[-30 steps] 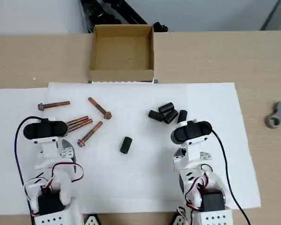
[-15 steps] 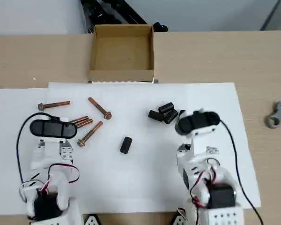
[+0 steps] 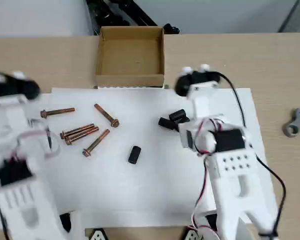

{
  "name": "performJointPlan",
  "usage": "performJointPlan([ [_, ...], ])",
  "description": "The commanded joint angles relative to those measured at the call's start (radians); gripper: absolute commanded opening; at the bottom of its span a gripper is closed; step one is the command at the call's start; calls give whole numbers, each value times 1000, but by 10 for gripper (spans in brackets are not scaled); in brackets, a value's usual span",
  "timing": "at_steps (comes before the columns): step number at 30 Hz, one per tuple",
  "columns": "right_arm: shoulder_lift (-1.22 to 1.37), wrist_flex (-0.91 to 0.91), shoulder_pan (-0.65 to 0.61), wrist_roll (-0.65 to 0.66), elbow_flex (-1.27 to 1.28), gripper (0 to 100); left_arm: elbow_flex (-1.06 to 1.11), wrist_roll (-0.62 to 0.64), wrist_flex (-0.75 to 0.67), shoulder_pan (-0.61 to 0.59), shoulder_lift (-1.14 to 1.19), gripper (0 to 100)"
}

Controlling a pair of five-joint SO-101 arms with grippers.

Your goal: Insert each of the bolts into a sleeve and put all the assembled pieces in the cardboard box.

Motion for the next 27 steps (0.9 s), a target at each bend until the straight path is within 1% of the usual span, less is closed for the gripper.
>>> performJointPlan([
  [1,91,-1,-42,89,-133,7,-166,94,34,-6,298,6],
  [2,120,-1,-45,117,-161,8,-193,140,38,-6,354,6],
  [4,183,-12,-41,167,-229,9,-228,270,41,-9,451,6],
  [7,288,-28,-33,209,-325,9,-268,454,43,-11,562,6],
  [9,358,-27,-30,207,-388,19,-288,526,44,-9,608,6],
  [12,463,-4,-36,206,-480,93,-305,609,52,-11,634,7],
  [14,533,30,-36,203,-549,132,-320,710,61,-9,634,7],
  [17,627,87,-36,206,-652,121,-369,855,94,-9,641,8],
  [19,684,113,-36,206,-706,116,-386,910,92,-9,641,9],
  [22,750,116,-31,193,-760,117,-421,927,91,-5,643,33],
  [23,766,116,-28,170,-772,118,-433,928,91,-5,644,37],
  [25,797,117,-28,127,-790,118,-461,964,92,-3,657,40],
  [27,814,117,-35,124,-795,118,-496,988,97,-3,695,40],
])
